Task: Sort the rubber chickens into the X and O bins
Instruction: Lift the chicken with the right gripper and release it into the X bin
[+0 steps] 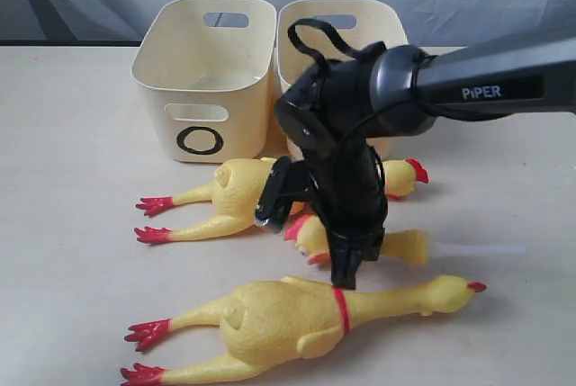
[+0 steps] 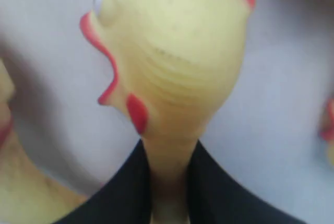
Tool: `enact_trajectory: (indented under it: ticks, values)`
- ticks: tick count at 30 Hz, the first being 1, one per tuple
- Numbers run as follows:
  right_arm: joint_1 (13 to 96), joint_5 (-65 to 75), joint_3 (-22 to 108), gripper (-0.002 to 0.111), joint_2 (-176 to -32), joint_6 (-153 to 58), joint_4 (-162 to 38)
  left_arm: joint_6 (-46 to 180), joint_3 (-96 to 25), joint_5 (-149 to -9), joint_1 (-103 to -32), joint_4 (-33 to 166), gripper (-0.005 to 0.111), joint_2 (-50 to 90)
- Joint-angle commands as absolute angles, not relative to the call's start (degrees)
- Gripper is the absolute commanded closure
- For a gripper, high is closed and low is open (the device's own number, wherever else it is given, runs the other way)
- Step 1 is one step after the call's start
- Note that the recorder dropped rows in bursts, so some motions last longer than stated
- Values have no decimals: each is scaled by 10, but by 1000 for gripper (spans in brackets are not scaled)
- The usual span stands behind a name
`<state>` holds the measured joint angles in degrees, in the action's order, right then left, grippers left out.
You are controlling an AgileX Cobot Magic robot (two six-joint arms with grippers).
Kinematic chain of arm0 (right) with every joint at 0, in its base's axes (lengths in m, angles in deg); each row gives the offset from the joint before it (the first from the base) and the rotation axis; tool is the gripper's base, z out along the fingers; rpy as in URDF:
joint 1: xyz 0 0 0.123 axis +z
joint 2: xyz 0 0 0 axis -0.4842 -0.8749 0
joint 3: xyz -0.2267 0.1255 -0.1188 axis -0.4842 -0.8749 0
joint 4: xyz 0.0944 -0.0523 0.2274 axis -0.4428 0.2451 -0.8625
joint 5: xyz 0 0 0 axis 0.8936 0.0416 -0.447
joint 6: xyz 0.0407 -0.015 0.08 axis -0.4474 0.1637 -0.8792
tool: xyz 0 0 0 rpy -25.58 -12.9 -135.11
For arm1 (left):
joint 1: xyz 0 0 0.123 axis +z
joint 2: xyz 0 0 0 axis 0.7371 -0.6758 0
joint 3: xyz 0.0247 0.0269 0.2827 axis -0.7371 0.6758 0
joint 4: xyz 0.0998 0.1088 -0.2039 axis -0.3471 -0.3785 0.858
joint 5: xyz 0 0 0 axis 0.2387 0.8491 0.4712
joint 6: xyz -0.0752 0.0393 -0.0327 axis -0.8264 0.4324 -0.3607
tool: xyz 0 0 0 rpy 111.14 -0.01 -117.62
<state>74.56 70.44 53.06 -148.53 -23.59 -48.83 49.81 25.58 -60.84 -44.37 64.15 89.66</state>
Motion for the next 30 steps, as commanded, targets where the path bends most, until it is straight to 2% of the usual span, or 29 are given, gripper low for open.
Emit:
enact_trajectory:
  ticks: [1, 4, 7, 13, 17, 23, 26, 30]
  values:
    - [743, 747, 600, 109, -1434, -259, -426, 497, 255, -612, -449, 643, 107, 896]
    - [743, 747, 651, 109, -1399, -259, -439, 497, 255, -612, -449, 643, 107, 896]
    - [743, 687, 701, 109, -1371, -264, -461, 497, 255, -612, -449, 643, 107, 896]
    - [733, 423, 735, 109, -1338, -367, -451, 497, 255, -612, -449, 643, 107, 896]
    - [693, 275, 735, 109, -1382, -482, -362, 497, 255, -612, -449, 643, 107, 896]
    - [606, 207, 735, 108, -1470, -738, -310, 497, 255, -612, -449, 643, 107, 896]
    - [581, 196, 735, 90, -1493, -826, -320, 497, 255, -612, -449, 643, 107, 896]
    - [577, 270, 735, 50, -1492, -858, -327, 497, 255, -612, -449, 643, 107, 896]
